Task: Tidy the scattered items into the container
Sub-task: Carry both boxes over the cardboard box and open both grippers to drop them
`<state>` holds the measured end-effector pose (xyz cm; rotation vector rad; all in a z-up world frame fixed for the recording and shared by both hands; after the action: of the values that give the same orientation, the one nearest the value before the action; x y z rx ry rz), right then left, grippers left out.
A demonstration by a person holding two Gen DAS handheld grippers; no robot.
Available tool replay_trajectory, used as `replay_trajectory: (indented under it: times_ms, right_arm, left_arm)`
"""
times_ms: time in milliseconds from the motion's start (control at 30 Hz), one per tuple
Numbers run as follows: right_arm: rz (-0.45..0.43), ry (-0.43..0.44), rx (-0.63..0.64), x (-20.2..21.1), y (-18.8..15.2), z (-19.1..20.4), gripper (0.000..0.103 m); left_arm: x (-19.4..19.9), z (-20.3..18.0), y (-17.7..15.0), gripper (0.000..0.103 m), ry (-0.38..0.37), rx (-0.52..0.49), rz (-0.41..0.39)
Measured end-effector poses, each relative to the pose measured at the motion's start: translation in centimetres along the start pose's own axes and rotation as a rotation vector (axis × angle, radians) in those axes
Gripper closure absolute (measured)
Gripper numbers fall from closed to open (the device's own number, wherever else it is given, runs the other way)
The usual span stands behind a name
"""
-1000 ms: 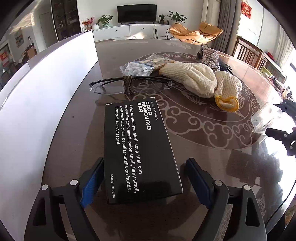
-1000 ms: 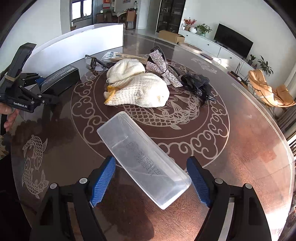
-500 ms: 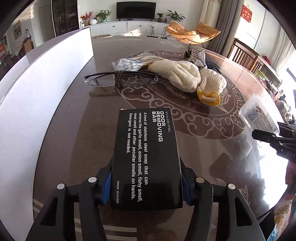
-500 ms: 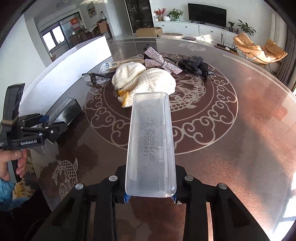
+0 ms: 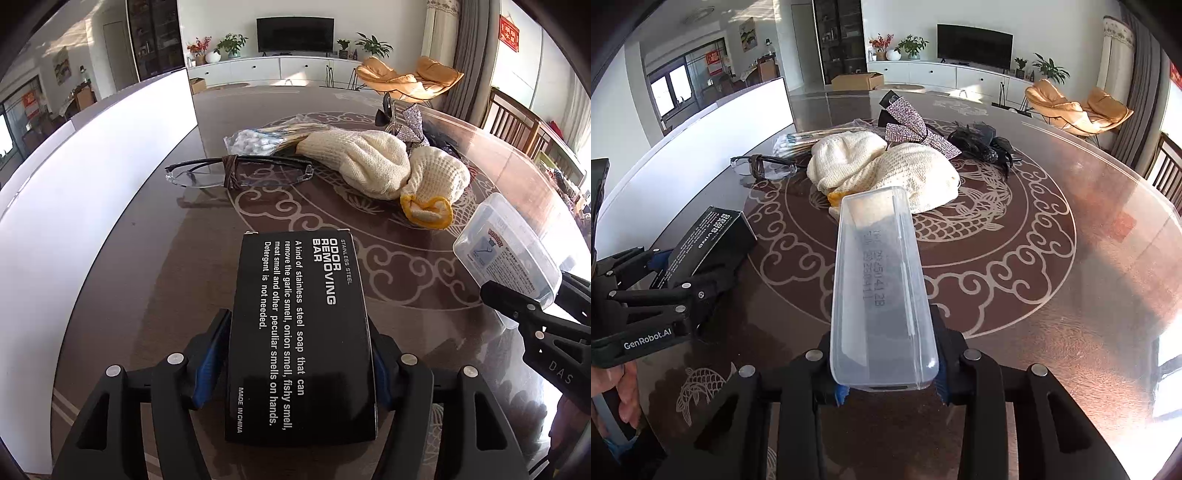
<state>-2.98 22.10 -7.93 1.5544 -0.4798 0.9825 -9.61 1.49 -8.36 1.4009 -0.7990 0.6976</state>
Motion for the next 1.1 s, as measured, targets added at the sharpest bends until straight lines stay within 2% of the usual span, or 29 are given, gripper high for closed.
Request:
replay_trajectory:
  times_ms: [33,100,133,167,233,400,467,533,700,733,767,800,900,1000,1100]
  right_arm:
    - [-0.005,0.005,0.004,0.0,0.0,0.1,0.063]
    - [-0.019,0.013,0.013,-0.1,0.0,0.3,0.058]
    - [-0.025,0.011,0.02,-0.1,-0.1,0.4,0.055]
    - [-0.029,0.009,0.029,-0.1,-0.1,0.6,0.051]
    - [-0.024,0.006,0.048,-0.2,-0.1,0.9,0.046]
    - [-0.02,0.003,0.056,-0.4,-0.1,1.0,0.044]
    - [-0.017,-0.003,0.06,-0.4,-0.1,1.0,0.037]
    - [-0.013,-0.012,0.045,-0.5,-0.1,0.6,0.033]
    - [-0.033,0.015,-0.032,-0.4,0.4,-0.6,0.034]
    - [-0.037,0.024,-0.036,-0.3,0.5,-0.7,0.044]
    - [-0.043,0.03,-0.031,-0.1,0.6,-0.6,0.062]
    - [-0.047,0.025,-0.021,0.2,0.7,-0.5,0.07]
    - [-0.058,0.042,-0.004,1.2,1.0,0.2,0.07]
    - [-0.07,0.083,-0.014,2.6,1.4,1.1,0.07]
    - [-0.03,0.115,-0.01,2.4,1.2,2.3,0.07]
  left_arm:
    - [0.0,0.0,0.0,0.036,0.001,0.002,-0.002]
    - [-0.4,0.2,0.0,0.022,0.007,0.011,0.002]
    - [-0.6,0.3,-0.1,0.011,0.009,0.016,0.005]
    - [-0.7,0.4,-0.1,0.009,0.011,0.018,0.0]
    - [-0.7,0.4,-0.1,0.009,0.012,0.018,-0.012]
    - [-0.8,0.5,-0.1,0.005,0.016,0.023,-0.011]
    - [-0.9,0.5,-0.2,0.0,0.015,0.024,-0.003]
    - [-1.0,0.5,-0.2,0.0,0.012,0.021,-0.001]
    - [-0.9,0.4,-0.3,0.0,0.007,0.014,0.002]
    - [-0.7,0.4,-0.3,0.007,0.003,0.008,-0.006]
    - [-0.3,0.2,-0.2,0.033,-0.004,-0.004,-0.022]
    - [0.1,0.0,-0.2,0.047,-0.015,-0.02,-0.028]
    - [0.6,-0.3,-0.4,0.046,-0.089,-0.007,-0.006]
    - [1.7,-0.3,-0.8,0.046,-0.122,0.007,-0.007]
    - [2.5,-0.1,-1.1,0.046,-0.151,0.034,0.005]
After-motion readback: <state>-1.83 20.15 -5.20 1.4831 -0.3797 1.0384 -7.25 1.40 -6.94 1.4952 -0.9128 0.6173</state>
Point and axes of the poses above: each gripper's, at about its wrist camera, not at the fingertips, and x roughly against the way its jaws point, z to its left, y to its top, the point moved 8 cm from there along -x, roughly the way its jaws point
